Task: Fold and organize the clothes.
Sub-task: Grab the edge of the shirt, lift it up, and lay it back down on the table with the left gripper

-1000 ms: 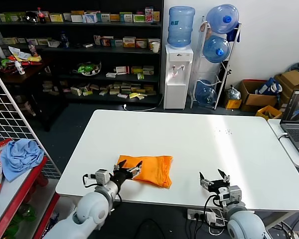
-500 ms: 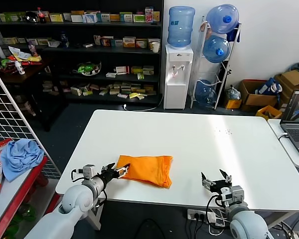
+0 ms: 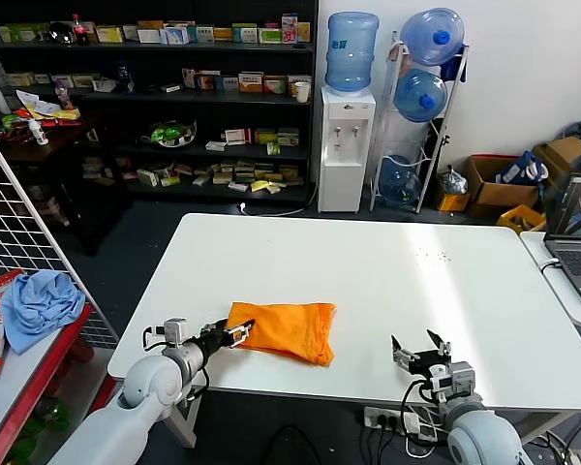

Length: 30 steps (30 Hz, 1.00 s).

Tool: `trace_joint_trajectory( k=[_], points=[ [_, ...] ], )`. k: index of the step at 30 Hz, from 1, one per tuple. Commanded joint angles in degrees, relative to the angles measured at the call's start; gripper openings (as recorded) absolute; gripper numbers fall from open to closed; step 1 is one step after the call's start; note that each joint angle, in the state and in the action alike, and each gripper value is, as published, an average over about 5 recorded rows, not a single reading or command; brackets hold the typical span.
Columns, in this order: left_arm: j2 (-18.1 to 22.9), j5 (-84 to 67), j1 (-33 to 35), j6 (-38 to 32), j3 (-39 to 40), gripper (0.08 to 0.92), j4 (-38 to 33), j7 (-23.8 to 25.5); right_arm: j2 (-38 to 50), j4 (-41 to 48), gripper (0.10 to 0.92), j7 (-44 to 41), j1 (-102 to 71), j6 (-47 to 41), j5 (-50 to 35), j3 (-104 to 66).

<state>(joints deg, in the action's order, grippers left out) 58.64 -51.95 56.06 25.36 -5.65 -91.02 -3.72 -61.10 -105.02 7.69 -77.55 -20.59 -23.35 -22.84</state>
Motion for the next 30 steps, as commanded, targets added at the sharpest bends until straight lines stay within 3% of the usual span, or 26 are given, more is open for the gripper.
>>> trace_joint_trajectory(
  k=[1,11,17,23,30],
  points=[
    [0.14,-0.05,-0.25,0.38,-0.13,0.646,0.60,1.57,0.15,-0.41,0.823,0.17,0.05,-0.19,-0.19,0.23],
    [-0.43,-0.07,1.16,-1.03,-0.70,0.360,-1.16,0.93,0.22,-1.32,0.823,0.38,-0.17,-0.39,-0.36,0.45],
    [-3.52,0.41,2.34,-1.34,-3.80,0.199,-3.02,-1.01,0.04,-1.65,0.823,0.44,0.17,-0.42,-0.49,0.80],
    [-8.19,4.48,4.92,-1.23,-8.32,0.170,-4.08,-4.62,-0.03,-1.60,0.823,0.71,1.75,-0.74,-0.31,2.89],
    [-14.22,14.66,5.30,-4.13,-12.70,0.170,-0.54,-6.68,0.05,-1.16,0.823,0.53,3.34,-0.58,-0.38,4.83]
  ],
)
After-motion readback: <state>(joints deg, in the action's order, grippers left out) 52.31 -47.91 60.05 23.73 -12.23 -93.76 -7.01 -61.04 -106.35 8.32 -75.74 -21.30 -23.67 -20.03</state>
